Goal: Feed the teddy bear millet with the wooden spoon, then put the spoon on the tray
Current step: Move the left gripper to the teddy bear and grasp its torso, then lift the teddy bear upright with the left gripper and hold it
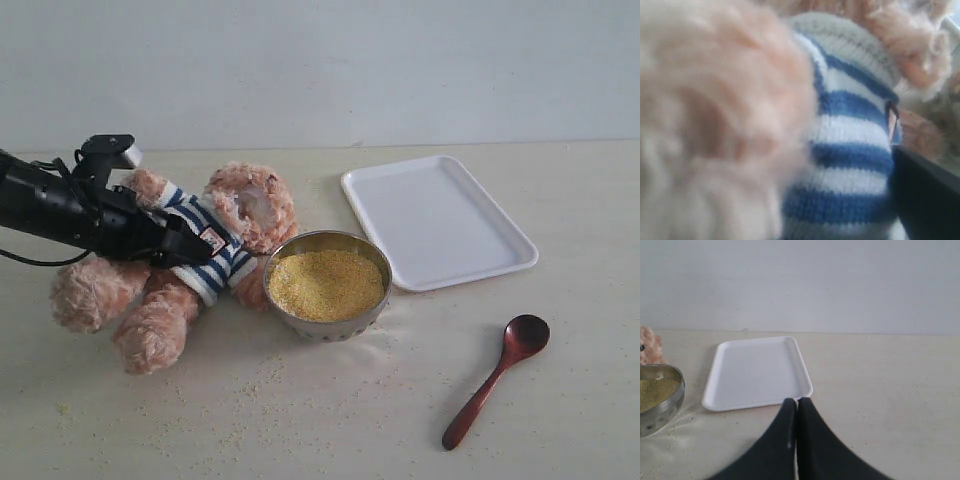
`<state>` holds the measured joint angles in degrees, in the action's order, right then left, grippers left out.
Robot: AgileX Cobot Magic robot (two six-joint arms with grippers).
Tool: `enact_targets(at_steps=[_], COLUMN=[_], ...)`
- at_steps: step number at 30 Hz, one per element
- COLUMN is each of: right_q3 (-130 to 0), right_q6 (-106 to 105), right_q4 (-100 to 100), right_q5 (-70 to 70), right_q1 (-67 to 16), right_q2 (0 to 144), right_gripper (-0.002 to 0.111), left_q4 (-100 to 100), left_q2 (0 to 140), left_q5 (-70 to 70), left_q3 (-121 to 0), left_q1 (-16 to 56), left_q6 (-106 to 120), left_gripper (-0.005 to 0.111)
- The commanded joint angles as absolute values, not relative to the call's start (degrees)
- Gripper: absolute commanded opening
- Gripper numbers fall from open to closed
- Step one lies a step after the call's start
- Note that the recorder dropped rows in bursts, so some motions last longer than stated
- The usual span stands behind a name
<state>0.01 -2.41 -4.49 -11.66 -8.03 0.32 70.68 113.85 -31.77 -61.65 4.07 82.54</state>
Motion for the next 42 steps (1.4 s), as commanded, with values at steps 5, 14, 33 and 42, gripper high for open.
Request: enact_targets(at_steps=[5,14,33,42], right_q3=[0.00,0.00,0.00,0.00], right_q6=[-2.48,-2.48,-2.48,-2.48], right_q4=[-4.45,-4.45,-4.45,-4.45], right_q5=[-11.22,-11.22,-11.22,-11.22], right_q1=[-7.93,-7.93,-7.93,-7.93], right_q2=[0.00,0.00,0.00,0.00], right_gripper=[0.000,0.000,0.000,0.000], left_q4=[71.24,58.14,71.29,75.23], left_q2=[115.88,107.44,69.29,49.73], left_q5=[-31.48,-31.76,-56.96,-59.56], left_q3=[-62.01,-62.01,-38.80,-20.44], left_q1=[4.49,2.85,-17.03,-18.39], left_q6=[79.11,71.12,77.46,75.46], left_gripper=[0.044,0.005,0.005,0.005])
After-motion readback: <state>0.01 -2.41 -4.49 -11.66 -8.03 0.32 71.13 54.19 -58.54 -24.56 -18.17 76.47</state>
